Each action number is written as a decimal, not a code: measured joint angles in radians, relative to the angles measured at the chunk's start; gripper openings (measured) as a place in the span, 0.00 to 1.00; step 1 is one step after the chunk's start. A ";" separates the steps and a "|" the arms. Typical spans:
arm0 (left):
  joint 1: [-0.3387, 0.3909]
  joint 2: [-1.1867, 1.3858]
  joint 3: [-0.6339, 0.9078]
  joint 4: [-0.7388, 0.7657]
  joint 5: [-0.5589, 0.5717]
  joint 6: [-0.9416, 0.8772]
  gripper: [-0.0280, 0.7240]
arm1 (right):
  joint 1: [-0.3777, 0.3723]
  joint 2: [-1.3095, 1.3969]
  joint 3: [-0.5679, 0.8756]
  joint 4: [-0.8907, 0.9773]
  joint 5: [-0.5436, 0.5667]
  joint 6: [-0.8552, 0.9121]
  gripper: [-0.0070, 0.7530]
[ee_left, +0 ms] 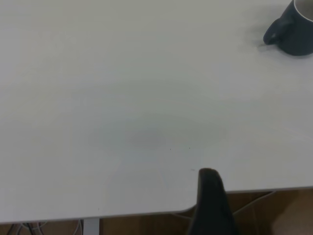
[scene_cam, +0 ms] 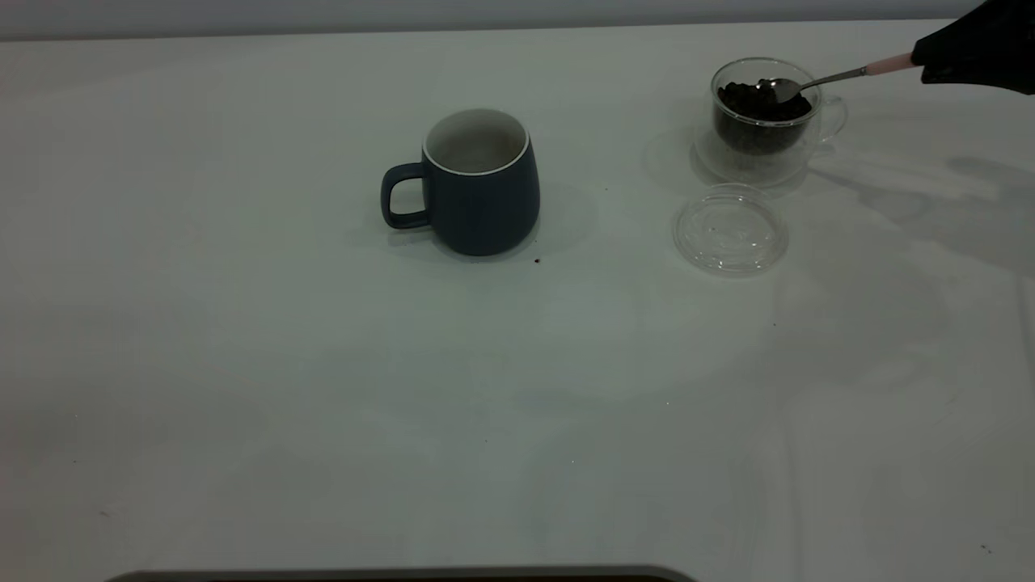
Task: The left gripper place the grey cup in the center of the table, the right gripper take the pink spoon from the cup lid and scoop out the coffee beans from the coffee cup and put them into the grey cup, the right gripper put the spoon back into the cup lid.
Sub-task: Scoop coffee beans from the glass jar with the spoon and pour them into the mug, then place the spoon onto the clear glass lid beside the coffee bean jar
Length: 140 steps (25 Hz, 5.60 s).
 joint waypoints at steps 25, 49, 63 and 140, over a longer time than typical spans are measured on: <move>0.000 0.000 0.000 0.000 0.000 0.001 0.79 | -0.030 0.055 -0.001 0.027 0.041 -0.034 0.16; 0.000 0.000 0.000 0.000 0.000 0.003 0.79 | -0.010 0.055 -0.001 0.046 0.078 0.088 0.16; 0.000 0.000 0.000 0.000 0.000 -0.001 0.79 | -0.063 0.055 -0.001 0.053 0.154 0.114 0.16; 0.000 0.000 0.000 0.000 0.000 0.000 0.79 | 0.062 -0.264 0.450 0.209 0.031 -0.215 0.16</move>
